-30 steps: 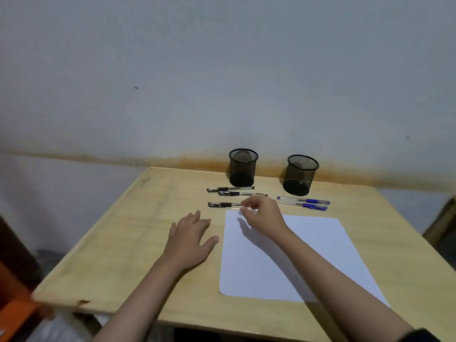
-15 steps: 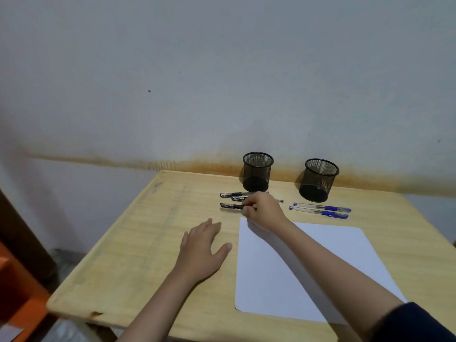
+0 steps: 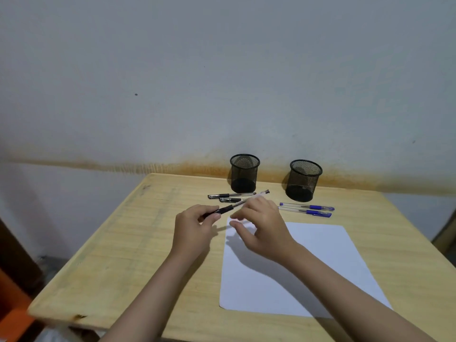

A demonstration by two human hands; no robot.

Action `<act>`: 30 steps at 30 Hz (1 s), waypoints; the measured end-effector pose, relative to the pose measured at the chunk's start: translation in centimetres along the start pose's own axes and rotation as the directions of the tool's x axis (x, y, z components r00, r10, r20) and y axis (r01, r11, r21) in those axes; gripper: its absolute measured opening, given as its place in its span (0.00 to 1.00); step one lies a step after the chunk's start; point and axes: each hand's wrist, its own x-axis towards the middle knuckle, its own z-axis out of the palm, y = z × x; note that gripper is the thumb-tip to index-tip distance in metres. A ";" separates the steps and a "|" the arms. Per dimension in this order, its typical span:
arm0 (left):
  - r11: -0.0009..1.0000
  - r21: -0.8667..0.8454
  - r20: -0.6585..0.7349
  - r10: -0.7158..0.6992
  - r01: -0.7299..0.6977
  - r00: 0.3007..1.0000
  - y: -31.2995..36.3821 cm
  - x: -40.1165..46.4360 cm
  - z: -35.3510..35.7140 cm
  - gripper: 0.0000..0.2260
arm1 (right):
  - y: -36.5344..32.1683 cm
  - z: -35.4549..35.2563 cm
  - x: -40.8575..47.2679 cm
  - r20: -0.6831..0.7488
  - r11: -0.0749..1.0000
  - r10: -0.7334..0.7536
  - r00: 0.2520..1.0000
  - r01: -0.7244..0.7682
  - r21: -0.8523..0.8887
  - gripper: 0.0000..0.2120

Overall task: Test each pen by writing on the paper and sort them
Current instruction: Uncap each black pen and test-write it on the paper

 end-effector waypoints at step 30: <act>0.968 0.221 0.092 -0.143 0.119 0.985 -4.1 3.2 -5.5 0.06 | -0.3 -2.1 -0.3 0.143 0.237 0.795 0.589 -0.519 0.821 0.04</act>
